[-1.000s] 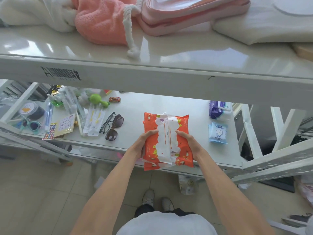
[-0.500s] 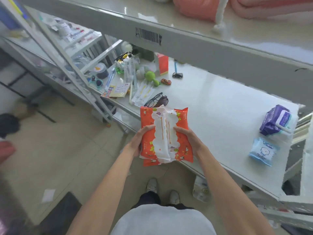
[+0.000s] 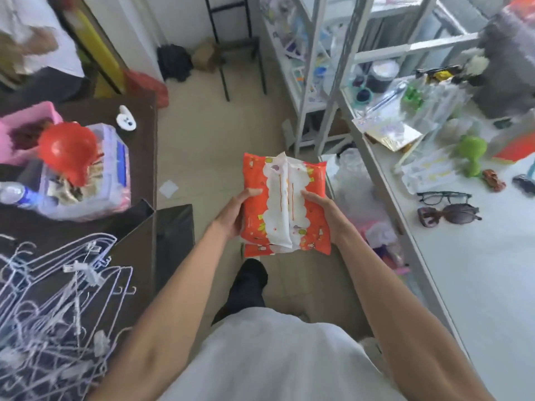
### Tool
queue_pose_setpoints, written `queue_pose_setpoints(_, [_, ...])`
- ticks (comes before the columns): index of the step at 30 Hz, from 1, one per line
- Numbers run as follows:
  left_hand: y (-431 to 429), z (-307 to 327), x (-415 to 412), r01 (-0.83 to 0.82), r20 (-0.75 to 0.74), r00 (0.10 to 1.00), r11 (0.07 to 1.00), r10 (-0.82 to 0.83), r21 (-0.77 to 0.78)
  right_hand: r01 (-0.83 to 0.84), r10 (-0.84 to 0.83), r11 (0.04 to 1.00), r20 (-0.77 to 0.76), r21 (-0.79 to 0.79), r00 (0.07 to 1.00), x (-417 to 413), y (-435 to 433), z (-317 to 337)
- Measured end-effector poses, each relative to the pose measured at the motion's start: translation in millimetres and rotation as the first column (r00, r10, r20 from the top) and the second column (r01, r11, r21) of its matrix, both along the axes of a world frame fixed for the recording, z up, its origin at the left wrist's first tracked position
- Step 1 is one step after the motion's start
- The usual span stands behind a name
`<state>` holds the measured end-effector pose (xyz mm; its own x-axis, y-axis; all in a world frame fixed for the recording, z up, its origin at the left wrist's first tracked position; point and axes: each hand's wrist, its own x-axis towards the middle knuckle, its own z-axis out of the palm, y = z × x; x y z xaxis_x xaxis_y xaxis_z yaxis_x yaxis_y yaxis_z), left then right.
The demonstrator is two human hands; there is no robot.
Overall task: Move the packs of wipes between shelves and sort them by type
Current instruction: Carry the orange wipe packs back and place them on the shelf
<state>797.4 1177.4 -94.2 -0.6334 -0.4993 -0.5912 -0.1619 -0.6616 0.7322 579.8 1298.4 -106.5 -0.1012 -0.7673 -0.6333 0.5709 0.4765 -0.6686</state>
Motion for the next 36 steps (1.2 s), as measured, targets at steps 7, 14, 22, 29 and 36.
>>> queue_pose_setpoints(7, [-134.1,-28.5,25.6,-0.146,0.005,0.989,0.989,0.146,0.028,-0.088,0.091,0.992,-0.028,0.095,0.995,17.4,-169.8,-5.3])
queue_pose_setpoints(14, [-273.1,-11.8,11.2,-0.120,0.026,0.993,0.993,0.119,0.015,-0.070,0.078,0.990,-0.063,0.121,0.995,6.3,-304.9,3.4])
queue_pose_setpoints(22, [-415.2,-3.4,-31.2,-0.130,0.006,0.991,0.990,0.130,0.050,-0.046,0.054,0.988,-0.054,0.147,0.997,-30.9,-443.1,3.5])
queue_pose_setpoints(29, [-564.6,-1.5,-81.3,-0.145,0.101,0.984,0.989,0.145,-0.003,-0.057,0.063,0.991,-0.053,0.120,0.997,-81.2,-597.0,-3.3])
queue_pose_setpoints(36, [-693.3,13.8,-111.4,-0.209,0.091,0.974,0.978,0.209,-0.015,-0.148,0.150,0.984,-0.008,0.095,0.989,-118.9,-736.1,18.9])
